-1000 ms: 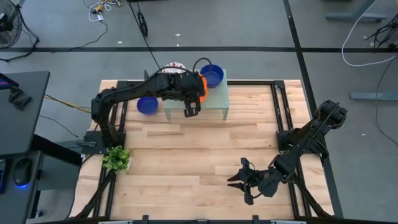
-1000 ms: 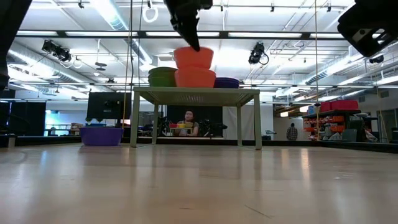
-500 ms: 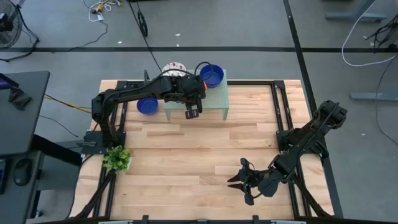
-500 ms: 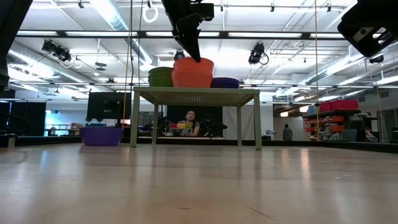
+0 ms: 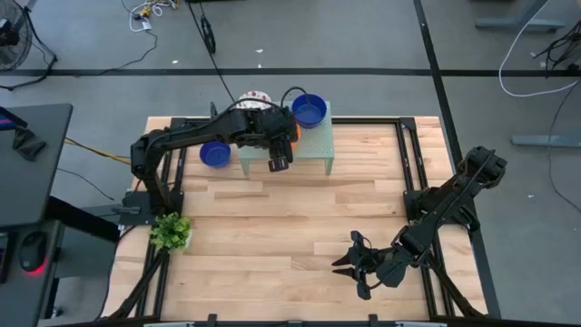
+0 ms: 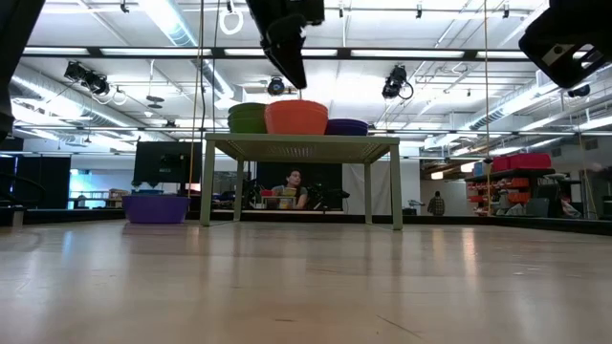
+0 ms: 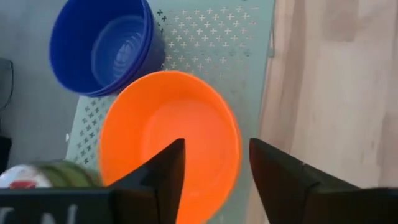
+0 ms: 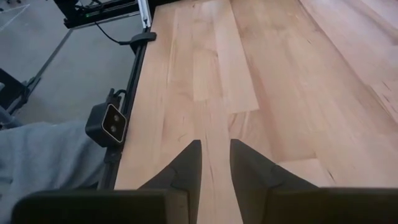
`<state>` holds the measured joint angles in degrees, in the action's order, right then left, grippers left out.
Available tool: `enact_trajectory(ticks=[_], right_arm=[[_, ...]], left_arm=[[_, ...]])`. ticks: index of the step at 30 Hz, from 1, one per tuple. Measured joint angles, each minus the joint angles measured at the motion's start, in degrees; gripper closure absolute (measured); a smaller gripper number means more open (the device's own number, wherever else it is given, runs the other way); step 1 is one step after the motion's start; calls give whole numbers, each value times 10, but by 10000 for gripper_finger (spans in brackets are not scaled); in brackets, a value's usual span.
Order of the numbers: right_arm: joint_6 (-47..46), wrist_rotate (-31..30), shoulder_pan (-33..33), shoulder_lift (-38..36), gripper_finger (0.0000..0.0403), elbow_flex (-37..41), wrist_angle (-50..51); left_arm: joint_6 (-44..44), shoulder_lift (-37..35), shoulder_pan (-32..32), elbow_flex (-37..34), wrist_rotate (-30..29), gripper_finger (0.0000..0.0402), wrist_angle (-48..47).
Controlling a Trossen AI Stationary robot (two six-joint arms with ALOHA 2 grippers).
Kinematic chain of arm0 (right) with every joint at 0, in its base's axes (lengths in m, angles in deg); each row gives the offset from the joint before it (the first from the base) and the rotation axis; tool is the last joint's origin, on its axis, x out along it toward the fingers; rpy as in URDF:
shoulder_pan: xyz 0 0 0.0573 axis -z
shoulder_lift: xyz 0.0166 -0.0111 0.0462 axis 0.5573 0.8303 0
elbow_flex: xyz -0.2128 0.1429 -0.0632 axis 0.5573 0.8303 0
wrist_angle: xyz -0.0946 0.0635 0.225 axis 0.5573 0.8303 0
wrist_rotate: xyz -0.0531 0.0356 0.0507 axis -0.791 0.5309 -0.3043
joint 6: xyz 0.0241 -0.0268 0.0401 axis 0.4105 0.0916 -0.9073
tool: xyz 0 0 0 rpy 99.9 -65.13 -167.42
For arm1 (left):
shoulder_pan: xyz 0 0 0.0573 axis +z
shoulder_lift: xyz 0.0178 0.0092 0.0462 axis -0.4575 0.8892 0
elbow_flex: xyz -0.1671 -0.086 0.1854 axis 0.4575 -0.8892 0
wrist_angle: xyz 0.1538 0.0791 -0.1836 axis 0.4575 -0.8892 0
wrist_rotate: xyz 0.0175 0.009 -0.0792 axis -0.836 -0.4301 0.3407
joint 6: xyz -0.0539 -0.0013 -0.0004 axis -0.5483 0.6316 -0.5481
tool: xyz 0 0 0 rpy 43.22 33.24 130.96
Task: Pick & Place Mini bowls
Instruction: Stack the blue bowl on the blue bowls on the shelf
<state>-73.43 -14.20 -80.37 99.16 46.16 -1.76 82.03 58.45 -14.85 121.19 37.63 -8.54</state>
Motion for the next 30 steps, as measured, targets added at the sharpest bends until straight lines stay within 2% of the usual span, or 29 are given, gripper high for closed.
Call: enact_trajectory(ticks=[5,10,17,22,26,30], right_arm=[[0,0,0,0,316,0,6],[0,0,0,0,316,0,9],[0,0,0,0,316,0,9],[-1,0,-1,0,316,0,9],[-2,0,-1,0,316,0,8],[-2,0,-1,0,316,0,8]], left_arm=[[-10,-44,-15,0,0,201,-57],[-76,-95,-52,0,0,211,-149],[-193,-142,-143,0,-20,239,-264],[-278,-158,-214,-5,-61,254,-318],[-305,-195,-260,-82,-81,260,-299],[-325,-261,-277,-232,-81,262,-220]])
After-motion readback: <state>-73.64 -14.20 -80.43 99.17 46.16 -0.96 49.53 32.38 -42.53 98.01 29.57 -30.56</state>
